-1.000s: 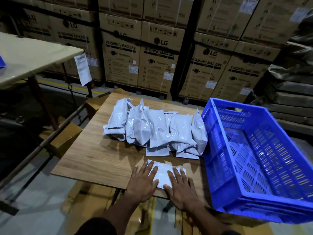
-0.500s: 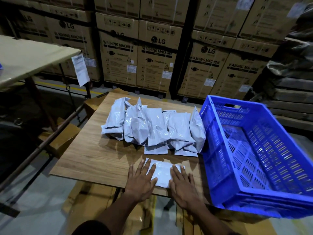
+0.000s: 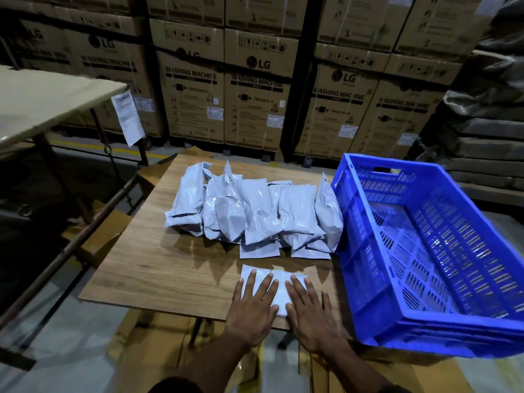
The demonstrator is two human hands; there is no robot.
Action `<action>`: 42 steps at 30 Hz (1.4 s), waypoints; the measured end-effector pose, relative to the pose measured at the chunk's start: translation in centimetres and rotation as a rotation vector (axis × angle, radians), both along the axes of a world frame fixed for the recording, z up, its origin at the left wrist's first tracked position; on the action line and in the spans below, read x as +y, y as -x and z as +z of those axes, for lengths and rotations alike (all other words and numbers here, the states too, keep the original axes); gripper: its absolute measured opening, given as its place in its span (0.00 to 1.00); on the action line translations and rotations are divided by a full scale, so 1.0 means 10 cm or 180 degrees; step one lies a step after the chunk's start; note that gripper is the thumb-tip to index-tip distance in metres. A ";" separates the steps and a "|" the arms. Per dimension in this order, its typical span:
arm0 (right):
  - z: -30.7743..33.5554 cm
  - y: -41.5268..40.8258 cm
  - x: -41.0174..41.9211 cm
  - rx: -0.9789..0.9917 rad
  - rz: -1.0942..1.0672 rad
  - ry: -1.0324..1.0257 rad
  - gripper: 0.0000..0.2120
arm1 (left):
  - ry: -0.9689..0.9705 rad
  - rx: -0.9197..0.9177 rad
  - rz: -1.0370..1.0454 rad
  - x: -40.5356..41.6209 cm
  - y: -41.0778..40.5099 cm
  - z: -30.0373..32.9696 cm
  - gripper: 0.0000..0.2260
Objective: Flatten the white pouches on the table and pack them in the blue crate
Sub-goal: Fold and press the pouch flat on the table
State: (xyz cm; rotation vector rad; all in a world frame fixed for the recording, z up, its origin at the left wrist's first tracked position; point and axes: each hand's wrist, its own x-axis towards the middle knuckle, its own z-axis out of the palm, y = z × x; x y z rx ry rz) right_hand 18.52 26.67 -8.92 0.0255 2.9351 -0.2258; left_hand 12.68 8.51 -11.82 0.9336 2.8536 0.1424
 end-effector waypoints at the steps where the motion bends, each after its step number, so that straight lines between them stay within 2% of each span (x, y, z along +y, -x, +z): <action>1: 0.00 0.01 0.00 0.0001 -0.0003 0.0018 0.35 | -0.0006 0.0005 0.0012 0.00 0.00 -0.02 0.26; 4: 0.11 0.02 -0.03 -0.0015 -0.0013 -0.0220 0.27 | -0.0078 0.0044 -0.0002 0.01 0.00 -0.04 0.25; 6: 0.15 0.05 -0.08 0.0015 0.0045 -0.0371 0.25 | -0.0242 -0.0073 0.0079 -0.01 0.04 0.01 0.24; 10: 0.14 0.17 -0.26 0.0028 0.0193 -0.0237 0.24 | -0.0388 -0.0486 0.0343 -0.07 0.12 0.12 0.36; 14: 0.05 0.17 -0.27 0.0085 0.0102 -0.0108 0.21 | -0.0239 -0.0276 0.0487 -0.20 0.15 0.03 0.26; 16: -0.01 0.15 -0.20 0.0101 0.0076 -0.0103 0.21 | -0.0287 -0.0167 0.0398 -0.23 0.13 -0.03 0.25; 18: -0.02 0.14 -0.18 0.0059 0.0148 -0.0143 0.23 | -0.0283 -0.0060 0.0309 -0.26 0.11 -0.03 0.26; 21: 0.03 0.15 -0.17 -0.0159 0.0282 0.0023 0.33 | -0.0175 -0.0068 0.0238 -0.29 0.12 -0.06 0.28; 25: 0.08 0.16 -0.11 -0.0050 0.0505 -0.0560 0.28 | -0.0081 -0.0167 0.0217 -0.34 0.20 -0.07 0.28; 28: 0.08 0.10 -0.01 0.0153 0.1087 -0.0722 0.27 | 0.0060 -0.0139 0.0155 -0.36 0.25 -0.09 0.30; 32: 0.13 0.12 0.06 0.0033 0.1182 -0.0463 0.30 | -0.0046 0.0246 -0.0057 -0.39 0.24 -0.11 0.36; 35: 0.20 0.15 0.03 -0.0013 0.1077 -0.0372 0.29 | -0.0114 0.0191 -0.0123 -0.34 0.20 0.05 0.32; 37: 0.17 0.12 0.01 0.0156 0.1222 -0.0349 0.35 | -0.0085 0.0133 -0.0004 -0.31 0.21 0.12 0.32; 38: 0.14 0.11 0.01 0.0256 0.1429 -0.0484 0.42 | -0.0081 0.0183 0.0063 -0.31 0.22 0.14 0.33; 39: 0.10 0.08 0.02 0.0247 0.1686 -0.0779 0.45 | -0.0108 0.0263 0.0120 -0.31 0.24 0.16 0.32; 40: 0.05 0.06 0.04 0.0467 0.1940 -0.1001 0.42 | -0.0151 0.0335 0.0164 -0.32 0.26 0.16 0.31; 42: 0.01 0.01 0.07 0.1060 0.2418 -0.1100 0.30 | -0.0228 0.0430 0.0179 -0.36 0.29 0.15 0.31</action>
